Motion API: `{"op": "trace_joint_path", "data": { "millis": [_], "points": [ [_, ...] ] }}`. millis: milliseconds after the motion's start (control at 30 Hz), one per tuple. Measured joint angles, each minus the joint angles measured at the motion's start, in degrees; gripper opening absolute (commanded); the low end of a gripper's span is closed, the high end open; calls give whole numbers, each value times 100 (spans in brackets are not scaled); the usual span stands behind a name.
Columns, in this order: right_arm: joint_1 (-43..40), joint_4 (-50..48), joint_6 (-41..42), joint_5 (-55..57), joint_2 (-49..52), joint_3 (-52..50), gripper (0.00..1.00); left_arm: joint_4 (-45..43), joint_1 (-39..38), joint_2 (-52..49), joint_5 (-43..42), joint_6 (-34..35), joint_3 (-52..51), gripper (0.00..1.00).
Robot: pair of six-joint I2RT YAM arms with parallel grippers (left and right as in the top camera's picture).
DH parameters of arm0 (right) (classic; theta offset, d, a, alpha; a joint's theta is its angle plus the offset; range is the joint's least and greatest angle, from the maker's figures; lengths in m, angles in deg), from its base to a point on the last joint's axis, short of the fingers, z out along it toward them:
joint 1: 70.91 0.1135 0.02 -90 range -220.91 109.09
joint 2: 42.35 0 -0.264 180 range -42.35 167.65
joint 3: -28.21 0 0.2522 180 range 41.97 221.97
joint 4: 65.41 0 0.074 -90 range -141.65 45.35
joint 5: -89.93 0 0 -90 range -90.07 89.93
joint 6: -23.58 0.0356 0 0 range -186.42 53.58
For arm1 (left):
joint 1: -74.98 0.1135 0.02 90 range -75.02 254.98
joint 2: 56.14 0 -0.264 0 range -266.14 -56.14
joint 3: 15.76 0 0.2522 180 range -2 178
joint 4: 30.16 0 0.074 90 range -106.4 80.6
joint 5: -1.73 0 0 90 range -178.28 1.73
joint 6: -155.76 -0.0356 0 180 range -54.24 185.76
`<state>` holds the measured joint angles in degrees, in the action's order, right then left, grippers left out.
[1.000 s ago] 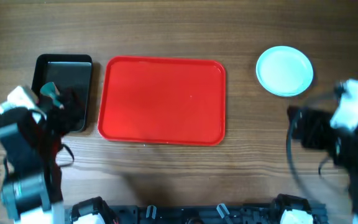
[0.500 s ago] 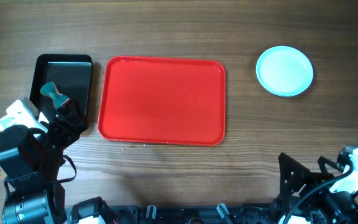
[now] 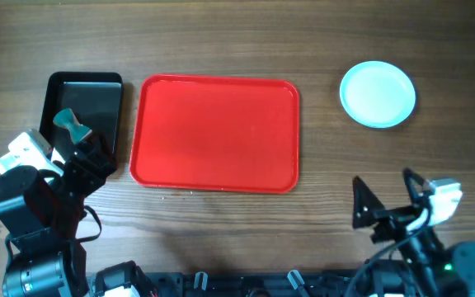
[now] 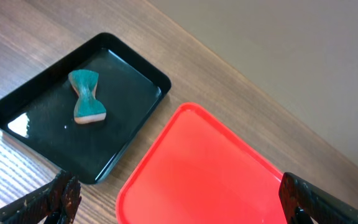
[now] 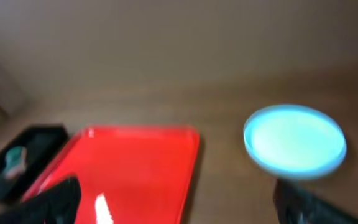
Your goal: Clean dirty plates on tray and stack at the side
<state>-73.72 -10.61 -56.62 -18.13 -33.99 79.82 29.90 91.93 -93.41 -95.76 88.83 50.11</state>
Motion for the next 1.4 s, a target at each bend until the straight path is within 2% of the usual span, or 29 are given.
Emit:
{"op": "trace_joint_path", "data": {
  "millis": [100, 167, 433, 567, 1167, 1300, 1400],
  "points": [
    [4, -1434, 46, -120, -629, -1231, 100, 4, 0, 0, -13, 0, -2, 100],
    [4, -2280, 179, -140, -706, -1875, 100, 2, 0, 0, -13, 0, -2, 100],
    [31, -4516, 546, 13, -737, -3510, 100, 0, 0, 0, -13, 0, -2, 100],
    [31, -4127, 535, 151, -741, -3753, 100, 0, 0, 0, -13, 0, -2, 100],
    [42, -4194, 490, 208, -748, -3751, 100, 2, 0, 0, -13, -2, -2, 100],
    [42, -4194, 490, 208, -748, -3748, 100, 291, -2, 0, 192, -48, -2, 100],
    [42, -4194, 490, 208, -748, -3751, 100, 459, -313, 197, 251, -50, -92, 100]
  ]
}}
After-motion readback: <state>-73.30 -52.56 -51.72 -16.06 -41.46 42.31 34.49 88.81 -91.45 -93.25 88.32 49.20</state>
